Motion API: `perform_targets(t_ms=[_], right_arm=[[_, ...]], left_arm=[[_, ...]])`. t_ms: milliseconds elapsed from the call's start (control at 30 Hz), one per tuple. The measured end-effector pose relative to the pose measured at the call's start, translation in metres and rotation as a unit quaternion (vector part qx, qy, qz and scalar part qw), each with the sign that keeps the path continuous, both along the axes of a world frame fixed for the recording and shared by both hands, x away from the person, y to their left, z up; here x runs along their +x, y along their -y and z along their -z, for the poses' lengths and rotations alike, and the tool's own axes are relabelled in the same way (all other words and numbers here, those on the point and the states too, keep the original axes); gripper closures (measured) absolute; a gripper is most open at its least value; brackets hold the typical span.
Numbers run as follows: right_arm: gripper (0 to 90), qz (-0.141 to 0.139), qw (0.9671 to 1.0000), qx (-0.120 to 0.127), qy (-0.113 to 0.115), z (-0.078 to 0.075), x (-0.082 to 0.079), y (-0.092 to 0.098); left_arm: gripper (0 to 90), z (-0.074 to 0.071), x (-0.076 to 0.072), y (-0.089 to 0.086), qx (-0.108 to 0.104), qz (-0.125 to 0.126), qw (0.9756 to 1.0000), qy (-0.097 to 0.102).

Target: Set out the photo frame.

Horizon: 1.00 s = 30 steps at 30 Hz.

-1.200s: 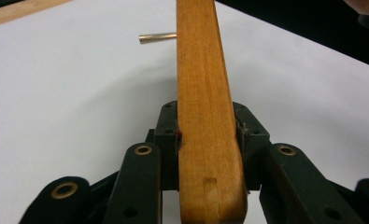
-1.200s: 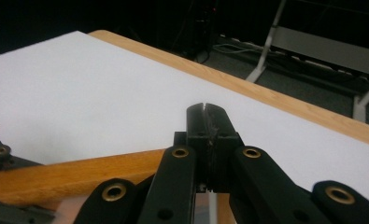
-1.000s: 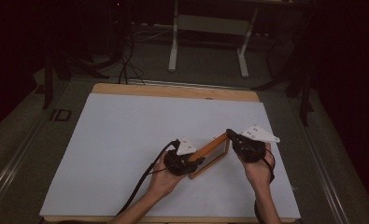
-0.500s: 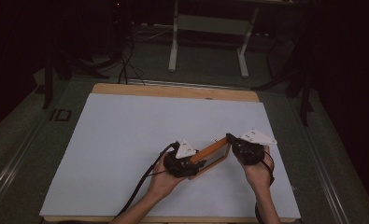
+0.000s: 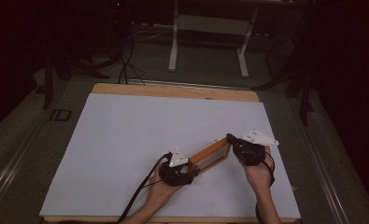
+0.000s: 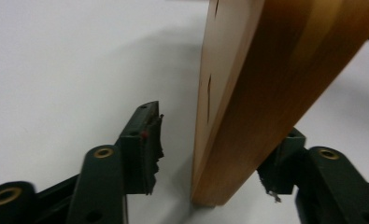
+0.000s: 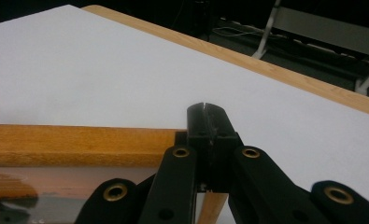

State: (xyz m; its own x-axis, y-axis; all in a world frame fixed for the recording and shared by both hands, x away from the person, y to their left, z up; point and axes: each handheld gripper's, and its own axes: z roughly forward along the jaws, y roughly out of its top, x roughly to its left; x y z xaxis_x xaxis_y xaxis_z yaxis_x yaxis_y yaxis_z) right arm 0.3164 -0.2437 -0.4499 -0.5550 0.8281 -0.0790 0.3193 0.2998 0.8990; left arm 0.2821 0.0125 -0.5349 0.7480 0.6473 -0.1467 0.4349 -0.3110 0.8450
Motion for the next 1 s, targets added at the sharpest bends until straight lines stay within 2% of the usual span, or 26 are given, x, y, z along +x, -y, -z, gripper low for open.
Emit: perform_targets(t_ms=[33, 67, 167, 267, 400, 600, 700, 800, 833, 1000], right_arm=[[89.8, 0.0, 1.0, 0.001, 0.0, 0.0, 0.0, 0.0], [89.8, -0.001, 1.0, 0.002, 0.0, 0.0, 0.0, 0.0], [89.8, -0.002, 1.0, 0.0, 0.0, 0.0, 0.001, 0.0], [89.8, -0.003, 0.9999, -0.009, 0.004, 0.0, 0.001, -0.001], [89.4, -0.005, 0.9999, -0.014, 0.003, -0.002, 0.002, 0.0], [80.6, -0.023, 0.9996, -0.018, 0.0, -0.009, -0.001, 0.004], [72.0, -0.058, 0.9982, -0.015, -0.003, -0.015, -0.004, 0.004], [65.4, -0.103, 0.9946, -0.013, -0.002, -0.019, -0.008, 0.002], [62.8, -0.124, 0.9921, -0.013, 0.0, -0.02, -0.009, 0.0], [52.8, -0.162, 0.9866, -0.018, -0.002, -0.019, -0.01, -0.008]], left_arm=[[52.3, 0.002, -0.002, 0.002, 0.003, 0.008, 0.9999, 0.007], [59.1, 0.001, -0.003, 0.002, 0.005, 0.012, 0.9999, 0.011], [67.4, 0.0, -0.004, 0.003, 0.01, 0.021, 0.9996, 0.016], [68.7, -0.006, -0.003, 0.003, 0.029, 0.031, 0.9989, 0.019], [69.0, -0.02, 0.0, -0.004, 0.021, 0.041, 0.9987, 0.021], [69.2, -0.048, 0.005, -0.022, 0.016, 0.061, 0.9977, 0.025], [69.3, -0.063, 0.006, -0.032, 0.036, 0.079, 0.9958, 0.029], [69.2, -0.074, 0.007, -0.043, 0.047, 0.096, 0.9939, 0.026], [69.2, -0.076, 0.007, -0.046, 0.046, 0.099, 0.9937, 0.025], [69.2, -0.085, 0.01, -0.058, 0.041, 0.112, 0.9927, 0.017]])
